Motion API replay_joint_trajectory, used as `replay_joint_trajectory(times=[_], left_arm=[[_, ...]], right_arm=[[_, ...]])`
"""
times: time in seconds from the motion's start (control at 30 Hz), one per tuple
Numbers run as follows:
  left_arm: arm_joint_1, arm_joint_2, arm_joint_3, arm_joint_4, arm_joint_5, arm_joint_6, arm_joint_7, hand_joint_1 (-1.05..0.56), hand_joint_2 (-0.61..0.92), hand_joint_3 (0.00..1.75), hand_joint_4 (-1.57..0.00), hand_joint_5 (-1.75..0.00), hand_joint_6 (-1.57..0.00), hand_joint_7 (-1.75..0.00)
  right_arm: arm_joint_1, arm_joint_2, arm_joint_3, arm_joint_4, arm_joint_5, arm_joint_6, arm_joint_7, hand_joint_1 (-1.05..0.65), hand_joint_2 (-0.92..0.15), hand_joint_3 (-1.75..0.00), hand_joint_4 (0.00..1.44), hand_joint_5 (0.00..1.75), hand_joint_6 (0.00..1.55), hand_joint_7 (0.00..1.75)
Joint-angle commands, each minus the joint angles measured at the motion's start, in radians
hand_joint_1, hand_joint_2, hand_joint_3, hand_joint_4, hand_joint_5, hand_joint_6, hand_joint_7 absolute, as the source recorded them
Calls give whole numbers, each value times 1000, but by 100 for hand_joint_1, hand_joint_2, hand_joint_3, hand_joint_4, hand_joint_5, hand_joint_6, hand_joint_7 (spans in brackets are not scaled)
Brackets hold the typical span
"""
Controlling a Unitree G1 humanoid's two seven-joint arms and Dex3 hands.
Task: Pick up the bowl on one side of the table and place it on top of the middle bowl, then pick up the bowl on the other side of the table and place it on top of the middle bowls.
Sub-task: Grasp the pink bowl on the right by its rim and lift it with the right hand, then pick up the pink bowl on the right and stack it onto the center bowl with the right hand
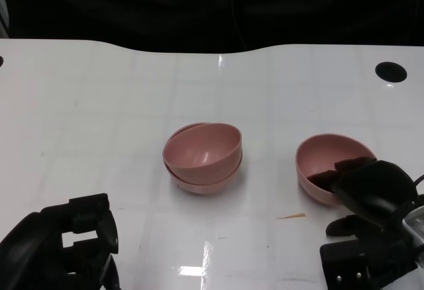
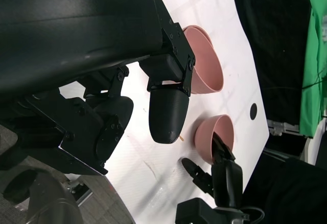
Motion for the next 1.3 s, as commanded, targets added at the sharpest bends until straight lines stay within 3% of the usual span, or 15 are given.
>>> replay_joint_trajectory(times=[0.03, 0.13, 0.3, 0.33, 0.37, 0.4, 0.43, 0.47, 0.5, 0.53, 0.6, 0.83, 1.03, 1.1, 1.3], left_arm=[[8, 2, -3, -12, 15, 3, 13, 32, 79, 124, -87, -175, -72, -175], [11, -2, -5, -12, 21, -3, 11, 33, 79, 124, -86, -175, -71, -175], [11, -8, -7, -12, 29, -7, 8, 32, 79, 123, -86, -175, -71, -175], [11, -8, -8, -13, 32, -6, 9, 32, 79, 123, -86, -175, -71, -175], [10, -8, -10, -12, 35, -8, 9, 31, 79, 123, -86, -175, -71, -175], [9, -8, -11, -10, 37, -10, 9, 32, 79, 123, -86, -175, -71, -175], [7, -9, -12, -9, 38, -8, 9, 32, 79, 123, -86, -175, -71, -175], [6, -9, -12, -9, 39, -7, 10, 32, 79, 123, -86, -175, -71, -175], [6, -9, -12, -9, 40, -5, 11, 32, 79, 123, -86, -175, -71, -175], [5, -9, -12, -7, 42, -8, 9, 32, 79, 123, -86, -175, -71, -175], [4, -9, -13, -4, 43, -12, 6, 32, 79, 123, -86, -175, -71, -175], [-5, -4, -20, 7, 63, -18, 1, 31, 77, 123, -85, -175, -70, -175], [-5, -7, -24, 5, 72, -19, 5, 32, 78, 122, -85, -175, -69, -175], [-3, -8, -29, 4, 83, -21, 9, 32, 79, 120, -83, -175, -68, -175], [-3, -10, -30, 4, 88, -22, 9, 32, 79, 118, -83, -175, -68, -175]], right_arm=[[-33, 2, 23, 100, 19, -8, -46, -66, -92, -20, 50, 5, 53, 3], [-59, 10, 40, 169, 30, -19, -90, -64, -92, -20, 52, 5, 54, 3], [-91, 19, 68, 265, 38, -59, -222, -46, -92, -19, 68, 9, 65, 6], [-98, 20, 72, 287, 43, -81, -258, -36, -92, -20, 77, 52, 86, 7], [-106, 21, 77, 317, 46, -119, -325, -31, -92, -20, 74, 88, 98, 6], [-114, 22, 82, 343, 48, -148, -374, -28, -92, -13, 72, 139, 108, 30], [-121, 22, 87, 367, 50, -175, -414, -27, -92, -11, 72, 156, 104, 54], [-129, 23, 91, 387, 52, -194, -442, -25, -92, -12, 75, 167, 80, 120], [-135, 24, 96, 404, 53, -206, -458, -25, -92, -12, 76, 171, 70, 146], [-140, 23, 98, 415, 56, -219, -470, -24, -92, -12, 76, 173, 64, 160], [-147, 23, 103, 430, 61, -234, -484, -24, -92, -14, 77, 174, 59, 171], [-129, -36, 88, 287, 91, -297, -461, -22, -91, -18, 77, 175, 56, 175], [-115, -51, 78, 222, 99, -288, -416, -22, -92, -18, 77, 175, 55, 175], [-109, -60, 71, 180, 101, -279, -388, -22, -92, -17, 78, 175, 62, 164], [-94, -64, 60, 143, 103, -265, -360, -23, -92, -16, 78, 175, 64, 160]])
